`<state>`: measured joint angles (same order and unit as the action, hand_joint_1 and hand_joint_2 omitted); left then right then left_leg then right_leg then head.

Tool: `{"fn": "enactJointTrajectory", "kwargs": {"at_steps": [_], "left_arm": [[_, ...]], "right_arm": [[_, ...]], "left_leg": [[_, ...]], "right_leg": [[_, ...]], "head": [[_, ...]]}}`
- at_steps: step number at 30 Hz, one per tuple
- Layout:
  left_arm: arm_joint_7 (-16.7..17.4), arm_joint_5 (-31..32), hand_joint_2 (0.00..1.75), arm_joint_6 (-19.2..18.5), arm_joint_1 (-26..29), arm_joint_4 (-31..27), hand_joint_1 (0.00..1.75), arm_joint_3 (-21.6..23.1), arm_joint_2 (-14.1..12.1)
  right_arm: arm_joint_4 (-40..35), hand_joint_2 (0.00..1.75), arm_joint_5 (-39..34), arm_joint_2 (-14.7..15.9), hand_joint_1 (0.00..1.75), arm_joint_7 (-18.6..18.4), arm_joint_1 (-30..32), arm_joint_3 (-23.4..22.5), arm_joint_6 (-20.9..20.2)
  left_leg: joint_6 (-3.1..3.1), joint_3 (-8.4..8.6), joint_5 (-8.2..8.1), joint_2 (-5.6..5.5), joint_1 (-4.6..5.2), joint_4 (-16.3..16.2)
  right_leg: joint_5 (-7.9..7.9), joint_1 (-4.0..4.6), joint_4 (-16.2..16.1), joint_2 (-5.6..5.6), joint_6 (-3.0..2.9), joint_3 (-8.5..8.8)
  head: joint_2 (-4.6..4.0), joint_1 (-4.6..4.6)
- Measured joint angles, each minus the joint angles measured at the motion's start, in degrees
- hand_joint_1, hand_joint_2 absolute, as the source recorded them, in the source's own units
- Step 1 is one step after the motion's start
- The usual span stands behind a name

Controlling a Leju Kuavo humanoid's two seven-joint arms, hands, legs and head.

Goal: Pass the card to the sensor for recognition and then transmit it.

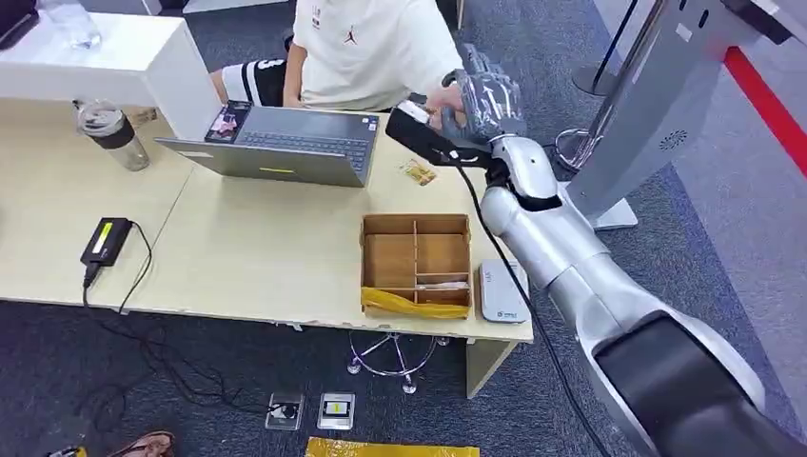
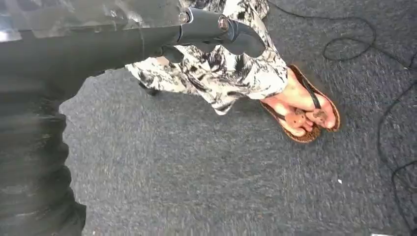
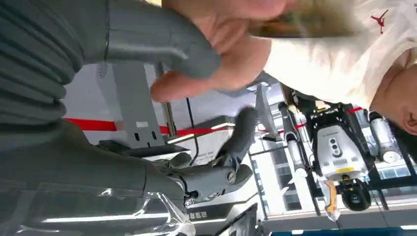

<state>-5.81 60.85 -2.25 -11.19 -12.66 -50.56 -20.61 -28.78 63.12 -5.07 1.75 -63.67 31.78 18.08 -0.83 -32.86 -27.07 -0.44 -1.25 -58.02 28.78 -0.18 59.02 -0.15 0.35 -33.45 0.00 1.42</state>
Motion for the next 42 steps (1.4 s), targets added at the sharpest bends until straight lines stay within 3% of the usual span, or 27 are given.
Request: {"fn": "enactJointTrajectory", "kwargs": {"at_steps": [12,17,27,32,37,41,42], "left_arm": [[0.0,-1.64,1.75,-1.03,-0.56,0.66,0.0,0.0,1.53],[-0.13,-1.62,1.75,-0.85,-0.83,1.16,0.0,0.0,1.97],[-0.72,-1.2,1.75,-0.83,-1.2,2.14,0.0,0.0,2.43],[-1.25,-0.55,1.75,-0.96,-1.49,2.62,0.0,-0.02,2.45],[-1.95,0.44,1.75,-1.14,-1.64,2.93,0.0,-0.02,2.36],[-2.36,0.79,1.75,-1.4,-1.65,3.13,0.0,-0.04,2.21],[-2.36,0.81,1.75,-1.59,-1.64,3.15,0.0,-0.07,2.16]], "right_arm": [[1.94,1.75,1.05,-0.87,0.0,4.42,-0.11,0.68,3.91],[1.94,1.75,-2.58,-0.81,0.0,8.09,-0.94,-0.88,7.34],[0.39,1.75,-8.22,-0.57,0.0,11.56,-1.4,-3.61,7.67],[-4.34,1.75,-12.52,-0.09,0.0,11.41,-0.81,-4.61,1.87],[-18.5,1.75,-15.59,1.97,0.0,4.63,4.58,-4.66,-11.03],[-28.76,1.75,-15.67,3.69,0.0,0.51,9.17,-4.24,-17.56],[-34.65,1.75,-14.23,4.15,0.0,-3.16,11.82,-3.78,-20.78]], "left_leg": [[0.0,0.02,0.0,0.01,0.0,-0.01],[0.0,0.04,0.0,0.03,0.01,-0.01],[0.0,0.07,0.0,0.13,0.01,-0.01],[0.0,0.1,0.0,0.16,0.01,-0.01],[0.0,0.1,0.0,0.16,0.0,-0.02],[-0.02,0.12,-0.03,0.16,0.0,-0.02],[-0.03,0.12,-0.04,0.17,0.0,-0.01]], "right_leg": [[-0.01,0.0,0.0,0.01,-0.01,0.0],[-0.01,-0.01,0.0,0.04,-0.01,0.0],[-0.04,-0.01,0.0,0.13,-0.04,0.0],[-0.04,0.0,0.0,0.15,-0.04,-0.01],[-0.04,0.0,-0.01,0.15,-0.04,-0.01],[-0.04,0.0,-0.02,0.14,-0.05,0.01],[-0.04,0.01,-0.03,0.15,-0.05,0.01]], "head": [[0.0,0.02],[0.0,0.02],[0.0,0.02],[0.0,0.0],[0.0,0.0],[0.0,0.02],[0.0,0.02]]}}
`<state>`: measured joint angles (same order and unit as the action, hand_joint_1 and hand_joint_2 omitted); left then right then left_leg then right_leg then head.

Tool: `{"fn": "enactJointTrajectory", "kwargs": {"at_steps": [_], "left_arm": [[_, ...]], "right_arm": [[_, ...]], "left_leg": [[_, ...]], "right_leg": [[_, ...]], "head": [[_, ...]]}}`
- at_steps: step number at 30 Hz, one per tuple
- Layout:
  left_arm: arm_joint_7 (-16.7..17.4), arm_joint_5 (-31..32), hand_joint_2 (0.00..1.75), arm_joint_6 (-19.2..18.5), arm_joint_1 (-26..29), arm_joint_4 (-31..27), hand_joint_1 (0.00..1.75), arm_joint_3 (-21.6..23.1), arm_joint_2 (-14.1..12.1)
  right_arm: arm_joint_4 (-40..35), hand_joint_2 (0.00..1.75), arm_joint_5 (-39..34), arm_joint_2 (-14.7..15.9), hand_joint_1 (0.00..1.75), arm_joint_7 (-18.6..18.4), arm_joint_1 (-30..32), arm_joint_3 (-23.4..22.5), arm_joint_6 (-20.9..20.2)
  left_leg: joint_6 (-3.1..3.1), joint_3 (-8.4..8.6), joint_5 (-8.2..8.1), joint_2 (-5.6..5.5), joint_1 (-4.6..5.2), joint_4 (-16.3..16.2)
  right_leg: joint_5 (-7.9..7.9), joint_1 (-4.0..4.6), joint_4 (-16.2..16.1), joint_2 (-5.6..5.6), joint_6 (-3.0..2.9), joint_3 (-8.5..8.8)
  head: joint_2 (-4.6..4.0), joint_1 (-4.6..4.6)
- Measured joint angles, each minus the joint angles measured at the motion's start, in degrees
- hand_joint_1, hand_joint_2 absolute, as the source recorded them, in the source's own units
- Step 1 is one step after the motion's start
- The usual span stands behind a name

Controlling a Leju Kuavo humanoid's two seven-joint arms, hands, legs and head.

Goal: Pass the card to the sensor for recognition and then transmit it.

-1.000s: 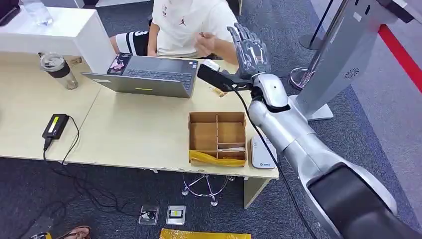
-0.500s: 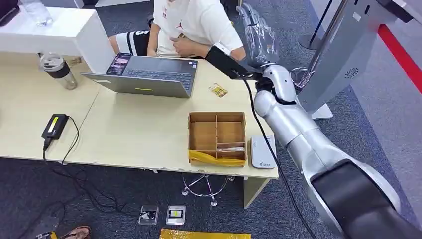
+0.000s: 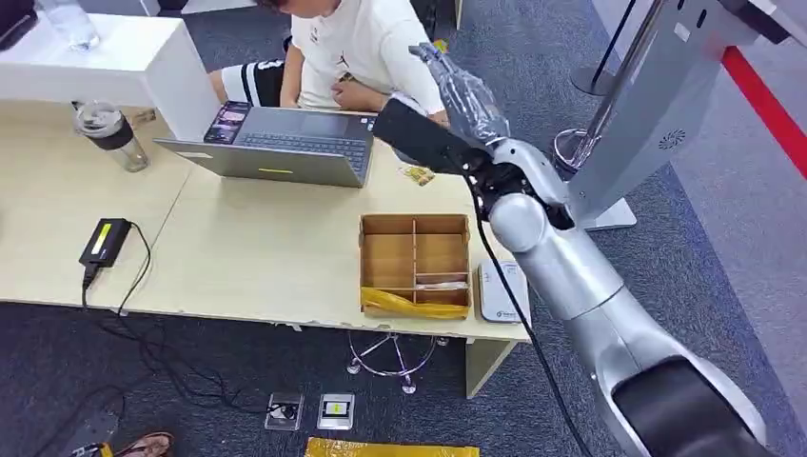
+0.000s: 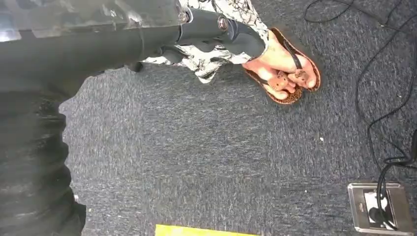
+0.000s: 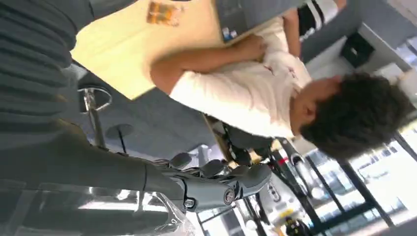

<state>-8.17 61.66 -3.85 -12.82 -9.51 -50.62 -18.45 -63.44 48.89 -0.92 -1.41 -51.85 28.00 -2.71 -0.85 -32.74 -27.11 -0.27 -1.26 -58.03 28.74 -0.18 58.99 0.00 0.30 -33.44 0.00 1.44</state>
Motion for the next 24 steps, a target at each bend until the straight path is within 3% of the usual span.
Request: {"fn": "enactJointTrajectory", "kwargs": {"at_steps": [4,12,17,24], "left_arm": [[0.0,-0.46,1.75,-0.15,0.02,0.0,0.0,-0.04,-0.17],[2.16,-1.94,1.75,-0.13,0.07,0.0,0.0,-0.09,-0.22],[3.59,-2.27,1.75,-0.13,0.11,-0.24,0.0,-0.09,-0.35],[4.09,-2.84,1.75,-0.15,0.27,-1.01,0.0,-0.09,-0.81]], "right_arm": [[-11.62,1.75,2.93,1.39,0.0,-3.92,7.84,2.62,-3.54],[-25.57,1.75,7.62,5.53,0.0,-2.76,15.72,7.3,-5.4],[-28.84,1.75,10.24,7.24,0.0,-3.15,17.83,8.44,-6.21],[-29.61,1.75,12.53,9.16,0.0,-2.76,21.37,9.9,-1.82]], "left_leg": [[-0.03,-0.01,-0.06,0.05,-0.01,0.01],[-0.03,-0.01,-0.06,0.08,0.0,0.01],[-0.03,0.0,-0.06,0.12,0.0,0.01],[-0.03,-0.01,-0.07,0.12,-0.01,0.01]], "right_leg": [[0.0,0.0,0.0,0.0,0.0,-0.01],[0.0,-0.01,-0.01,0.03,0.0,-0.01],[0.0,0.0,-0.01,0.06,0.0,-0.02],[0.0,0.0,0.0,0.06,-0.01,-0.02]], "head": [[0.0,-0.02],[0.0,0.0],[0.0,0.0],[0.0,0.02]]}}
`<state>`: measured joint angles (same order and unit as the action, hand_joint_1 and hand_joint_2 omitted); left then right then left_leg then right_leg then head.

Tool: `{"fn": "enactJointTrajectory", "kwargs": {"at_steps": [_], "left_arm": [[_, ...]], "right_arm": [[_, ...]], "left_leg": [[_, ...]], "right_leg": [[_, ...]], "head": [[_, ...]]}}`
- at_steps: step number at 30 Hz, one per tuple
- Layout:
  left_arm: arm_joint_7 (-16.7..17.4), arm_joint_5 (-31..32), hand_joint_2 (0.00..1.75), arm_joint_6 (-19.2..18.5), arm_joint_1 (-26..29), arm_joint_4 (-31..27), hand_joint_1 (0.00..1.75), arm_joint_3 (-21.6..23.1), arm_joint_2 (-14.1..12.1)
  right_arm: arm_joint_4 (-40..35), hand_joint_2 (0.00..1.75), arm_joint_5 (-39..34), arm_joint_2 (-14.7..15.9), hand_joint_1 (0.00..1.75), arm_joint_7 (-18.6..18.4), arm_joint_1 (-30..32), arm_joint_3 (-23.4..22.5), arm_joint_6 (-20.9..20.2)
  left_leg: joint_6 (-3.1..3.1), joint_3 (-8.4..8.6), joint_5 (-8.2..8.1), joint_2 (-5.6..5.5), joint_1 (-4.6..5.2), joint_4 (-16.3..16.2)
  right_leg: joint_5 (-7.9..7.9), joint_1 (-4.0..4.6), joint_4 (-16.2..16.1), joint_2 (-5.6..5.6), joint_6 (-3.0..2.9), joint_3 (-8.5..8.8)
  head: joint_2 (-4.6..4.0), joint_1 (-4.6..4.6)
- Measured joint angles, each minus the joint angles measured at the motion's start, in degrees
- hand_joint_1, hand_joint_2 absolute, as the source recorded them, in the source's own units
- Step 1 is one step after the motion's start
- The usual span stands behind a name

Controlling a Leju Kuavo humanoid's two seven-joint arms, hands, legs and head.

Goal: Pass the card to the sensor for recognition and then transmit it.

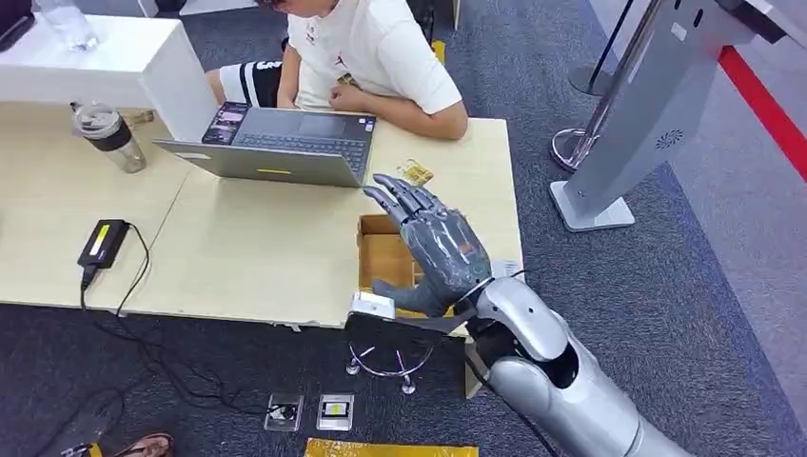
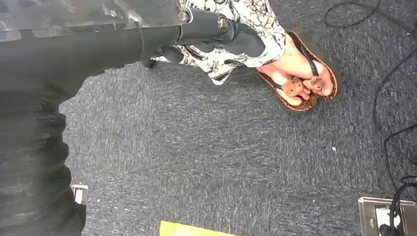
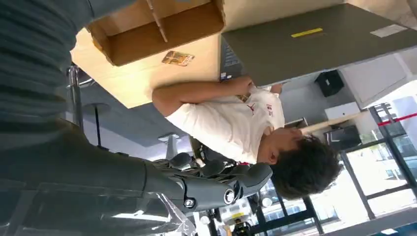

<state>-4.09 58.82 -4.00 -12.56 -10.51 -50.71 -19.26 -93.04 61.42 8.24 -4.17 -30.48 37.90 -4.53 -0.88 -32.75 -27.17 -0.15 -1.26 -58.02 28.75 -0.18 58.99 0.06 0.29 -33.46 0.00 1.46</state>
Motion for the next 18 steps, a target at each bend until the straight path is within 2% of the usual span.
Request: {"fn": "enactJointTrajectory", "kwargs": {"at_steps": [4,11,18], "left_arm": [[0.79,-0.59,1.75,0.22,0.02,-0.31,0.0,0.0,0.0],[2.58,-1.42,1.75,0.94,0.22,-0.44,0.0,0.0,-0.22],[3.98,-1.62,1.75,1.25,0.5,-0.66,0.0,0.0,-0.61]], "right_arm": [[0.02,1.75,-0.39,0.55,0.0,-0.61,1.53,0.55,1.91],[5.03,1.75,-1.46,0.66,0.0,-0.48,3.78,1.31,11.26],[10.89,1.75,-0.28,0.11,0.0,-0.9,4.37,1.88,12.64]], "left_leg": [[0.0,-0.01,0.0,-0.01,0.0,0.0],[0.0,-0.04,0.0,-0.03,0.0,0.01],[0.0,-0.05,0.0,-0.04,0.0,0.01]], "right_leg": [[0.0,0.0,0.0,-0.01,0.0,0.0],[0.0,0.0,0.0,-0.04,0.0,0.01],[0.0,0.0,0.01,-0.05,0.0,0.01]], "head": [[0.0,-0.02],[0.0,-0.04],[0.0,-0.02]]}}
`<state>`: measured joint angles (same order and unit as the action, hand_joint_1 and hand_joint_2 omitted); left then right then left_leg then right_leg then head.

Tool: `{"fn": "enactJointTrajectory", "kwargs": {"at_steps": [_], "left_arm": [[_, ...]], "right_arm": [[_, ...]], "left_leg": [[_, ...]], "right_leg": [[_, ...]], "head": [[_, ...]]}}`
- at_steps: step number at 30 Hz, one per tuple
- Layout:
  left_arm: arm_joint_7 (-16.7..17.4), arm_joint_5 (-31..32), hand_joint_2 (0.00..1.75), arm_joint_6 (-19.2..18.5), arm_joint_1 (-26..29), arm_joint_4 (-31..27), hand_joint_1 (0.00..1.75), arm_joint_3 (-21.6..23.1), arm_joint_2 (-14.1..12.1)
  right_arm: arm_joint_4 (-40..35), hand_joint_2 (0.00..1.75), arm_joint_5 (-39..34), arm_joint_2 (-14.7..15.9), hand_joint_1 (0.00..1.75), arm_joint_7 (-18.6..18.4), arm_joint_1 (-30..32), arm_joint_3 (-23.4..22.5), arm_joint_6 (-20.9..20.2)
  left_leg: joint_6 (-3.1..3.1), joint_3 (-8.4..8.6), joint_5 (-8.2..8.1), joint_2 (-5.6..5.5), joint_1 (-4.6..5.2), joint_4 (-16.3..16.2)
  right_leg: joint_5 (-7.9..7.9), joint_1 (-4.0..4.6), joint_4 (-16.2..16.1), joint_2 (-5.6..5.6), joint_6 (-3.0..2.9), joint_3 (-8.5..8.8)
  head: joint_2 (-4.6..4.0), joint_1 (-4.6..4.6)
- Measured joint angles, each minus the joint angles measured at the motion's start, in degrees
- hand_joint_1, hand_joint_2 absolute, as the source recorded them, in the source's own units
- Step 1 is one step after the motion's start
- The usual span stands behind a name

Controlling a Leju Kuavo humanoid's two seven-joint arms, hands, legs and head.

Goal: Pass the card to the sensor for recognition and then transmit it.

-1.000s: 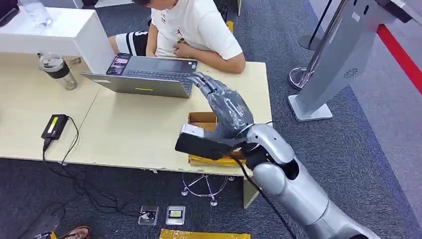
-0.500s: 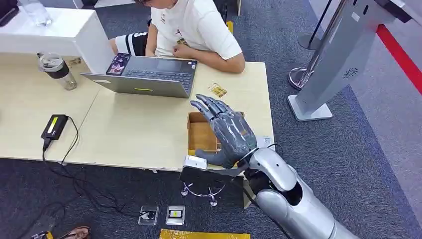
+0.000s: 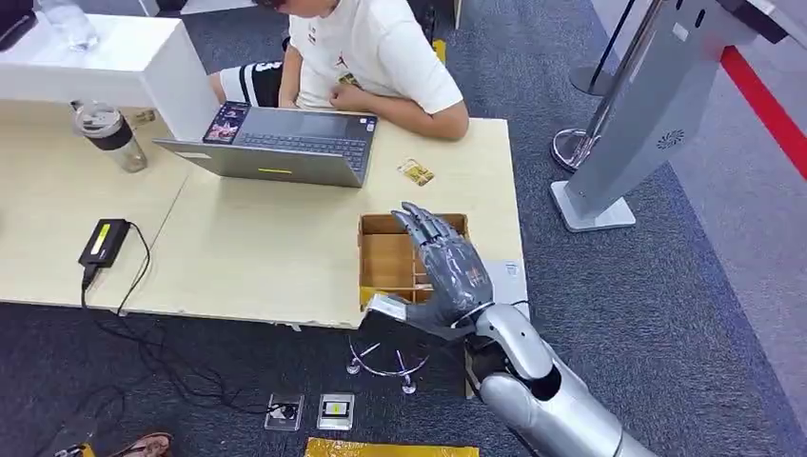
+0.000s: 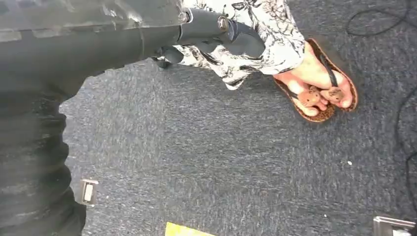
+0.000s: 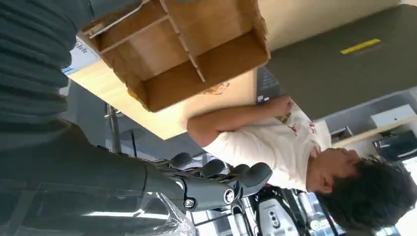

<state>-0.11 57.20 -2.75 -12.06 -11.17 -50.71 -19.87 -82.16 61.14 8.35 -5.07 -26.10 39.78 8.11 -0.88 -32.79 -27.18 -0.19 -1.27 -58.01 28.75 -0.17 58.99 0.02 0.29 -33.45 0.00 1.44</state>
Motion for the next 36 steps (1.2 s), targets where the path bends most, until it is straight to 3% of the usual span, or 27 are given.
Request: {"fn": "enactJointTrajectory", "kwargs": {"at_steps": [12,36], "left_arm": [[2.73,-0.42,1.75,0.77,0.27,-0.74,0.0,0.0,-0.2],[6.12,-0.26,1.75,0.46,0.54,-1.68,0.0,0.0,-0.15]], "right_arm": [[8.57,1.75,3.15,-2.47,0.0,2.03,0.27,0.44,1.35],[14.86,1.75,6.73,-5.25,0.0,3.39,0.41,0.28,0.22]], "left_leg": [[0.0,0.0,0.0,0.0,0.0,0.0],[0.0,0.01,0.0,0.0,0.0,0.0]], "right_leg": [[0.0,0.0,0.0,0.01,0.0,0.0],[0.0,0.0,-0.01,0.01,-0.01,-0.01]], "head": [[0.0,0.0],[0.0,0.0]]}}
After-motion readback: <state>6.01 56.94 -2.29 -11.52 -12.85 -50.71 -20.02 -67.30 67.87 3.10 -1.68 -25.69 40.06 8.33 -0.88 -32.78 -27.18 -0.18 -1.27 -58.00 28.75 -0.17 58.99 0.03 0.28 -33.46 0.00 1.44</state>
